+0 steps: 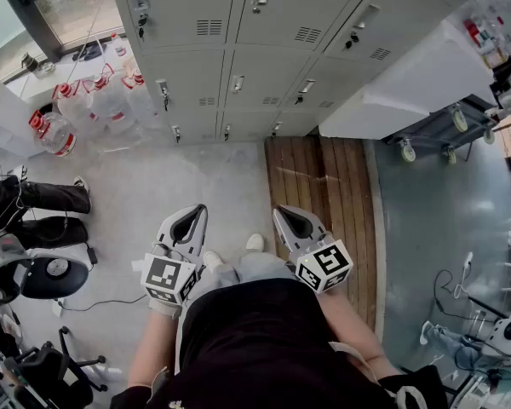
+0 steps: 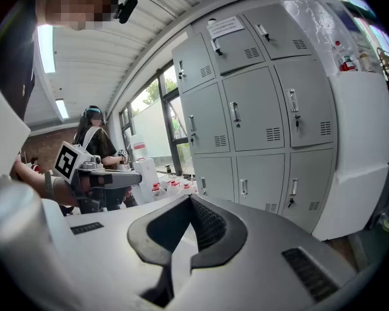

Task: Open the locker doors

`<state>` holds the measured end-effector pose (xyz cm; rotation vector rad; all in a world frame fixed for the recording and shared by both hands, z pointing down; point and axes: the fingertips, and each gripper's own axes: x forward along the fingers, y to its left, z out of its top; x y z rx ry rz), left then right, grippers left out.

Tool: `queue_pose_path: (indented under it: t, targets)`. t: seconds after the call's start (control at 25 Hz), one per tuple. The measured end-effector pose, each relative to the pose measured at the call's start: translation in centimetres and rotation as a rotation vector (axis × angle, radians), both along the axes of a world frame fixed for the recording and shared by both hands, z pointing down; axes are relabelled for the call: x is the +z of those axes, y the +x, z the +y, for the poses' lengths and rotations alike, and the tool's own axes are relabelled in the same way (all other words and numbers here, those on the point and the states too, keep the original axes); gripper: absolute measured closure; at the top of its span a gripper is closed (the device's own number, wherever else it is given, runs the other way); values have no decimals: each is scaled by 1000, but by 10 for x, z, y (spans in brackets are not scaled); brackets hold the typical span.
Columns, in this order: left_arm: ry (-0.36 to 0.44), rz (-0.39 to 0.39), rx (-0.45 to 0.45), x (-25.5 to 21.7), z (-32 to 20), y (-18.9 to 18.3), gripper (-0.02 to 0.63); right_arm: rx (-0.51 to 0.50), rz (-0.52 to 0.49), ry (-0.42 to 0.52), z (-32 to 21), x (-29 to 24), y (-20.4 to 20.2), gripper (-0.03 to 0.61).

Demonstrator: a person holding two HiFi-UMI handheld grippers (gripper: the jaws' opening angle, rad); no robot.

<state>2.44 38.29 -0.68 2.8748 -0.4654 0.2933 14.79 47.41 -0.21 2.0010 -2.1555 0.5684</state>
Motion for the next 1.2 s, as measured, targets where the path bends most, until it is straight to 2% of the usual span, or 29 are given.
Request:
queue_pose_path:
  t: [0.16,0.32,0.72,0.96,1.2]
  targets:
    - [-6,-8,2,-2,8,21,597,3,-22,-20,6,7,22,551]
    - [17,-45,9,0,13,44,597,7,-81,6,7,8,49,551]
    - [-4,-152,-111,24,5,79,597,-54,-159,0,-6,30,109,551]
    - [-30,-202,-184,46,-33,55,597,-95,-160,-14,-51,43,97,551]
    - [-47,-217,-157,67,-111,18,597,-82,-143,-53,-128,58,52,549]
